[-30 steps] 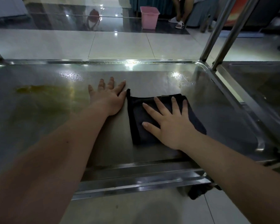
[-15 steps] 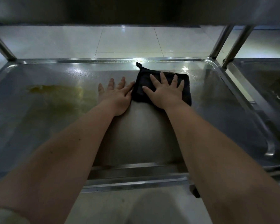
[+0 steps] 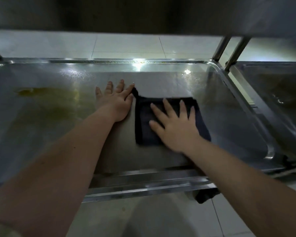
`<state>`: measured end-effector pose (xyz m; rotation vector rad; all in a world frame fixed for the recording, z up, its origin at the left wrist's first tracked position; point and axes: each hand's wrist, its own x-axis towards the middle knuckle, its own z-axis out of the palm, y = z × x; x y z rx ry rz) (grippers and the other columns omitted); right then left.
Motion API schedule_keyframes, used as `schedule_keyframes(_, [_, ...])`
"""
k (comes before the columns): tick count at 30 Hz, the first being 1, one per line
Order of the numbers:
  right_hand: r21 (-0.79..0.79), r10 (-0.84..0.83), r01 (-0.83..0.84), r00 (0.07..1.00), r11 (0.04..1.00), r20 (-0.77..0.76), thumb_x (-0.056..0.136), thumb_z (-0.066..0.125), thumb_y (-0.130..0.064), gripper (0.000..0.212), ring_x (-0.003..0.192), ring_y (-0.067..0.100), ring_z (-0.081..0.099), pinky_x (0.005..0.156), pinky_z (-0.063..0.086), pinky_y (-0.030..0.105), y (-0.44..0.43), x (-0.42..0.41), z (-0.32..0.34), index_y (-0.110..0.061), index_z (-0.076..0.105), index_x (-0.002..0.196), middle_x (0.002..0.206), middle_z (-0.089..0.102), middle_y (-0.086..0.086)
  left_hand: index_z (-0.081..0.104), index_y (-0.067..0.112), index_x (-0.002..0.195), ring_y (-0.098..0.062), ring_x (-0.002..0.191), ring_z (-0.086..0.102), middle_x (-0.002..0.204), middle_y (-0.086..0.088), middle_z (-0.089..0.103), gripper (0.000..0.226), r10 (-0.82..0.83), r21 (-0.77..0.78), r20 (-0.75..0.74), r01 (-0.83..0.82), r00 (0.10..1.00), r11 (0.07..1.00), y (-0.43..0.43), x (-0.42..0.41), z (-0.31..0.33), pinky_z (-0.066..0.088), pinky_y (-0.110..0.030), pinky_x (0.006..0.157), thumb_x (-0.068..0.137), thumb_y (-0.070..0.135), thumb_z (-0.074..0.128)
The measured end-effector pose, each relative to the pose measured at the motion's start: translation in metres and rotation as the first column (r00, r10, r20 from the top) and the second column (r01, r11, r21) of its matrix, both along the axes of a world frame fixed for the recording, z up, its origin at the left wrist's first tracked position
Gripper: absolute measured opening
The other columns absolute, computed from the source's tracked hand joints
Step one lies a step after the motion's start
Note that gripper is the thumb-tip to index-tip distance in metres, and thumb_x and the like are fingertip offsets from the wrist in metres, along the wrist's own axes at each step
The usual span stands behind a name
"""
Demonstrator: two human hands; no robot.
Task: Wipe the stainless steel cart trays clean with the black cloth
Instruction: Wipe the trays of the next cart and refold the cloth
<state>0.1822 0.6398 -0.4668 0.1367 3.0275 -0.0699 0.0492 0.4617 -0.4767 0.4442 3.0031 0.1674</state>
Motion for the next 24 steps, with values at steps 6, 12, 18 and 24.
schedule_keyframes(6, [-0.055,-0.220,0.221,0.975,0.974,0.029,0.094,0.012,-0.071,0.064,0.147,0.044,-0.012,0.113,-0.013,0.064,0.028,-0.110,-0.002,-0.049,0.000,0.153,0.165,-0.006,-0.004,0.001,0.051,0.152,-0.024,0.152,-0.007,0.164,0.013,-0.007,0.052,0.001,0.003,0.005,-0.001,1.000,1.000,0.000,0.002,0.000,-0.008,-0.059,0.117,0.102,0.056,0.010])
schedule_keyframes(12, [-0.042,-0.130,0.132,0.991,0.990,0.032,0.094,0.012,-0.072,0.066,0.147,0.044,-0.013,0.113,-0.013,0.065,0.031,-0.090,0.002,-0.047,-0.002,0.153,0.165,-0.008,-0.003,0.001,0.054,0.151,-0.024,0.152,-0.007,0.165,0.008,-0.007,0.054,0.012,-0.009,-0.008,-0.012,1.000,1.000,0.002,0.001,-0.002,-0.005,-0.060,0.117,0.099,0.062,0.012])
schedule_keyframes(18, [0.022,0.045,-0.045,0.999,0.999,0.012,0.091,0.015,-0.075,0.065,0.148,0.041,-0.013,0.115,-0.010,0.063,0.045,-0.008,-0.001,-0.055,-0.004,0.149,0.164,-0.011,-0.010,-0.002,0.055,0.150,-0.025,0.152,-0.007,0.165,0.008,-0.008,0.062,0.001,-0.020,-0.003,-0.001,1.000,1.000,0.001,0.000,-0.002,-0.005,-0.063,0.116,0.093,0.073,0.012])
schedule_keyframes(24, [-0.033,-0.118,0.119,0.993,0.992,0.027,0.090,0.019,-0.078,0.066,0.149,0.039,-0.009,0.116,-0.010,0.061,0.085,-0.070,0.004,-0.055,0.005,0.150,0.165,-0.003,-0.010,0.001,0.060,0.148,-0.024,0.152,-0.008,0.164,0.017,-0.006,0.055,-0.114,-0.048,-0.017,0.113,0.993,0.992,0.008,0.005,0.000,-0.011,-0.068,0.112,0.095,0.070,0.013])
